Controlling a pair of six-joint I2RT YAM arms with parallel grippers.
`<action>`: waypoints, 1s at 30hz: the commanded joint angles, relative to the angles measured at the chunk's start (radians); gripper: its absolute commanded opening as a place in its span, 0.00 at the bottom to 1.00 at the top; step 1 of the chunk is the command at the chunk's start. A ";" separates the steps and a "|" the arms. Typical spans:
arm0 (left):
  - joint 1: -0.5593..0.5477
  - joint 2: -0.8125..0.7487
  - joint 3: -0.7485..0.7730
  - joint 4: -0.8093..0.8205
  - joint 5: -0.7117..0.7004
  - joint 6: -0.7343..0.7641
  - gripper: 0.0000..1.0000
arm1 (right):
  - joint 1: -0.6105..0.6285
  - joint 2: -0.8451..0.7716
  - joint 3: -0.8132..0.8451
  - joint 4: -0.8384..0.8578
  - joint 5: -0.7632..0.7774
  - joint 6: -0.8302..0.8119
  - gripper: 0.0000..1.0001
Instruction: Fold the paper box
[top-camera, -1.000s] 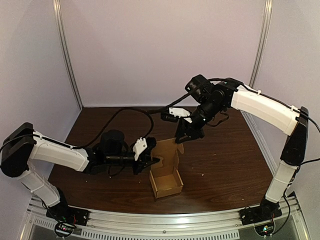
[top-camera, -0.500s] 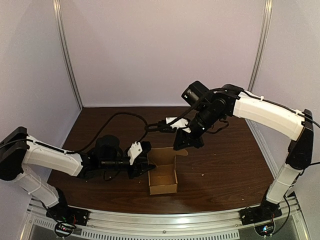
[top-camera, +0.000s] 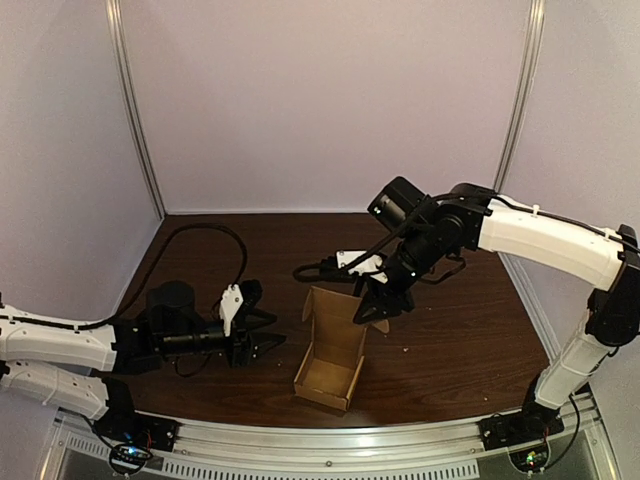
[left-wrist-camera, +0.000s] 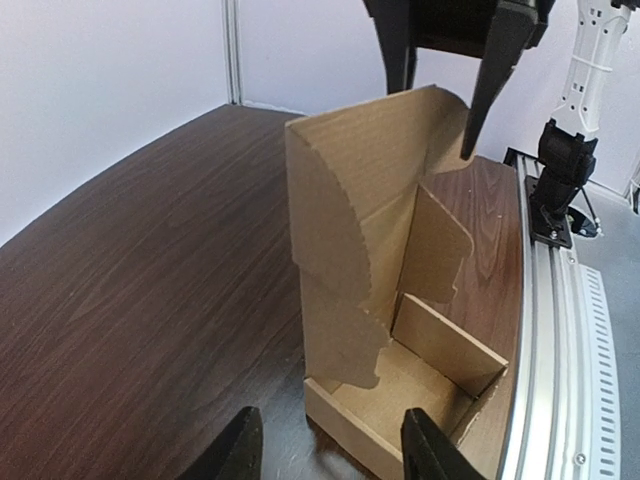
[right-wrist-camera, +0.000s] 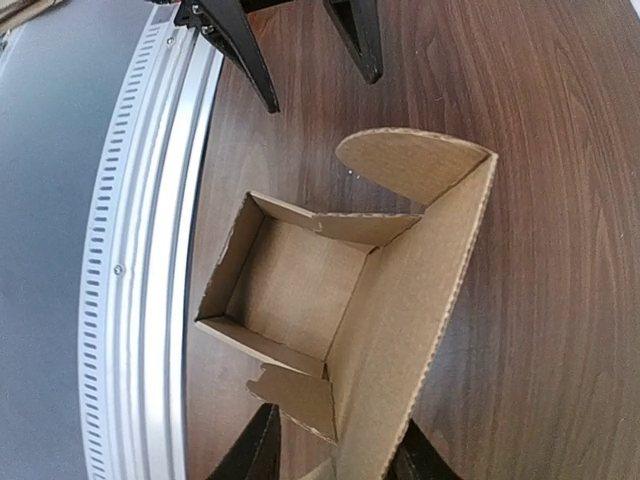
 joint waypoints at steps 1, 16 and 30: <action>-0.006 -0.036 -0.023 -0.081 -0.108 -0.106 0.48 | 0.009 0.000 -0.001 -0.002 -0.056 0.061 0.38; -0.077 -0.113 0.030 -0.232 -0.460 -0.334 0.44 | 0.049 -0.022 -0.089 0.034 -0.076 0.138 0.52; -0.077 -0.204 0.097 -0.454 -0.496 -0.445 0.42 | 0.275 0.038 -0.124 0.066 0.183 0.104 0.54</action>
